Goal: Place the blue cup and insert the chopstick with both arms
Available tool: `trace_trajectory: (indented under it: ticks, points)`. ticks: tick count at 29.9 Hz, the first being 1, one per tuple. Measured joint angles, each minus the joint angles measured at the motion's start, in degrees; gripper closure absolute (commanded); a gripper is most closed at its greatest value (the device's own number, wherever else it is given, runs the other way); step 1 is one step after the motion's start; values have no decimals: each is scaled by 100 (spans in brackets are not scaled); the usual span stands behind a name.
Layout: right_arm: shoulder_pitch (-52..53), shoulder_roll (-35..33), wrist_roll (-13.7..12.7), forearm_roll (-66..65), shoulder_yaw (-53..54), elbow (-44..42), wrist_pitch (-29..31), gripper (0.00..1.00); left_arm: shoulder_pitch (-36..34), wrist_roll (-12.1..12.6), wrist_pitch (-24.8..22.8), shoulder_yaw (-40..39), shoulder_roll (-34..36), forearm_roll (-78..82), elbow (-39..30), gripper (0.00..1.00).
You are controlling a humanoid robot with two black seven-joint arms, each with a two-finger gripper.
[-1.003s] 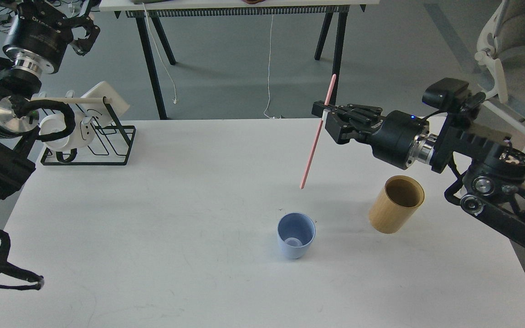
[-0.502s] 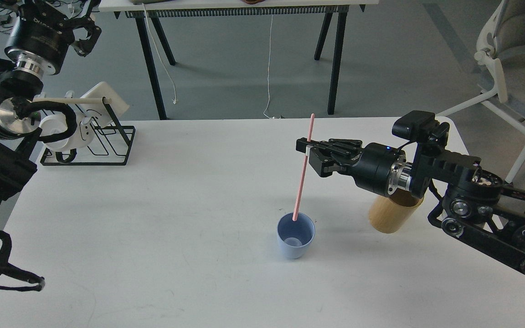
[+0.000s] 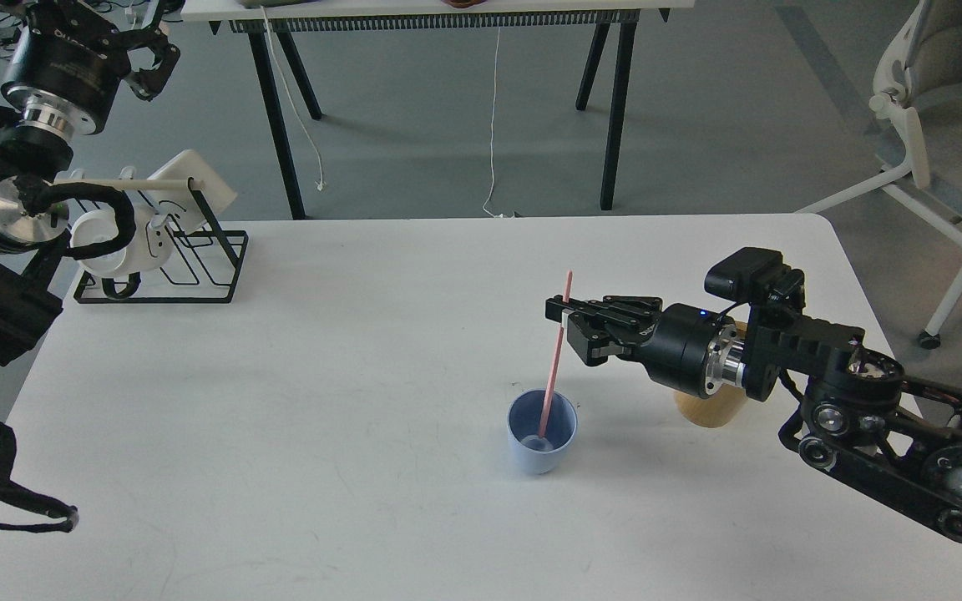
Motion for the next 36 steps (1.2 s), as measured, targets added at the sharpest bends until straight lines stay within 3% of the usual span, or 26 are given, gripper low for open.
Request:
trace_trajectory:
  ticks: [8,11,12,16,22,30,36]
  points:
    - [-6,1,14,66,199,65,-13,40,0,0,0,0,11,0,0,0]
    - [29,1,37,85,605,69,-19,8,0,0,0,0,50,0,0,0]
    - [41,1,47,107,780,59,-21,5,0,0,0,0,55,0,0,0]
    - [108,27,60,684,1628,-36,-18,4,-1,3,0,0,62,0,0,0]
    - [435,154,8,2715,2282,-564,-10,1,-17,9,0,7,5,0,0,0]
    - [1063,206,178,5357,2653,-2308,22,1,-24,-26,0,-54,-106,-27,85,0]
    - [1325,403,292,7059,2745,-3506,412,1,-26,-26,0,-72,-260,-28,88,0]
